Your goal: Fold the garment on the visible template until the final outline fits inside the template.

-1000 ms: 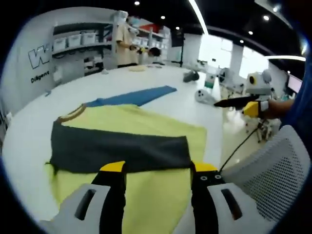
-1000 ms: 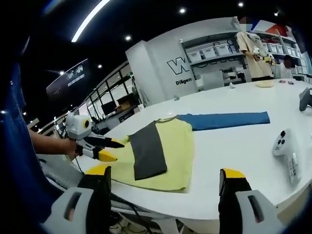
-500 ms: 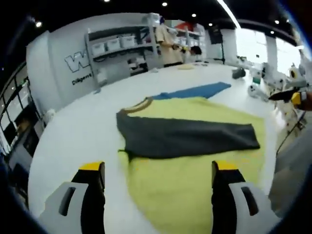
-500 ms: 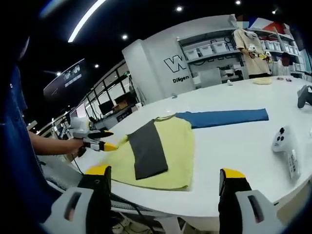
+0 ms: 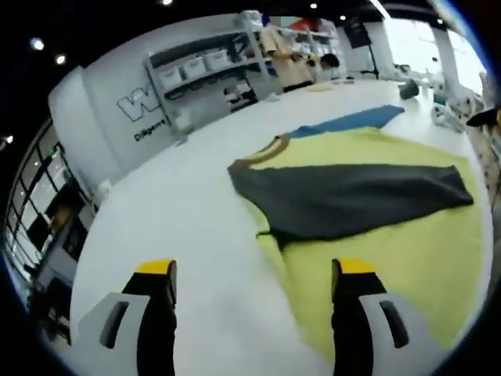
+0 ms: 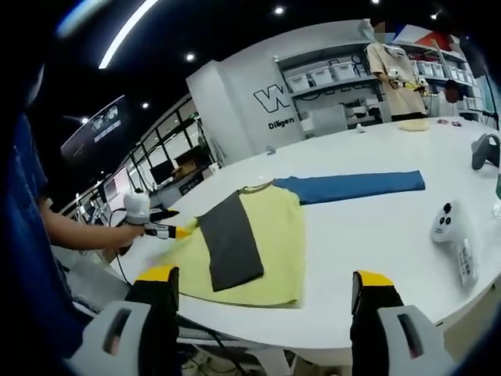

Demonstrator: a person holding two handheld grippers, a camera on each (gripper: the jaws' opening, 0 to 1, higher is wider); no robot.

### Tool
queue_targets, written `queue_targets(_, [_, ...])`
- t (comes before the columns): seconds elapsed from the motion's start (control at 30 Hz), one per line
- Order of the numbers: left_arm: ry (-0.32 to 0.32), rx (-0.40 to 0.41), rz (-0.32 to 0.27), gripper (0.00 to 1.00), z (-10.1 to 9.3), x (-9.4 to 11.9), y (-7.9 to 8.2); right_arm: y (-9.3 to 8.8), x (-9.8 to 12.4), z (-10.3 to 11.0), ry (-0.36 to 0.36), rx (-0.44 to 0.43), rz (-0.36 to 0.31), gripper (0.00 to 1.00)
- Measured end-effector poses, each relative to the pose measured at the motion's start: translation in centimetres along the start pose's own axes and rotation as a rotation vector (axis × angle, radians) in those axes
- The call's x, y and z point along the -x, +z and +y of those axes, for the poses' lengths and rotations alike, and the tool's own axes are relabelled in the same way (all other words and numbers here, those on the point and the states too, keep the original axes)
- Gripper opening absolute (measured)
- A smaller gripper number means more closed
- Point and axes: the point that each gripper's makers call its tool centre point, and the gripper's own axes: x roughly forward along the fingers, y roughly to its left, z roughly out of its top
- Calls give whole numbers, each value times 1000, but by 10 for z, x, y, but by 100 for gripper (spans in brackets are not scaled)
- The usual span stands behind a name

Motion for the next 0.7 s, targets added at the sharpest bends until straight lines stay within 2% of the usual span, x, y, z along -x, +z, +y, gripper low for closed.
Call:
queue_targets(0.07, [4,-9,-3,74,2,-1,4,0,0,0,-5,-5,1,91])
queue_targets(0.17, [6,-8,-2,73,10,-14,5,0,1,-1,-14,-8,3,91])
queue_targets(0.4, [18,7,-15,68,13,-18,4,-1,0,-1,-18,-11,22,92])
queue_targets(0.47, [26,11,-16,68,16,-23,6,1,0,4,-19,9,43,92])
queue_targets(0.7, [34,20,-37,67,24,-32,10,9,1,7,-27,15,41,92])
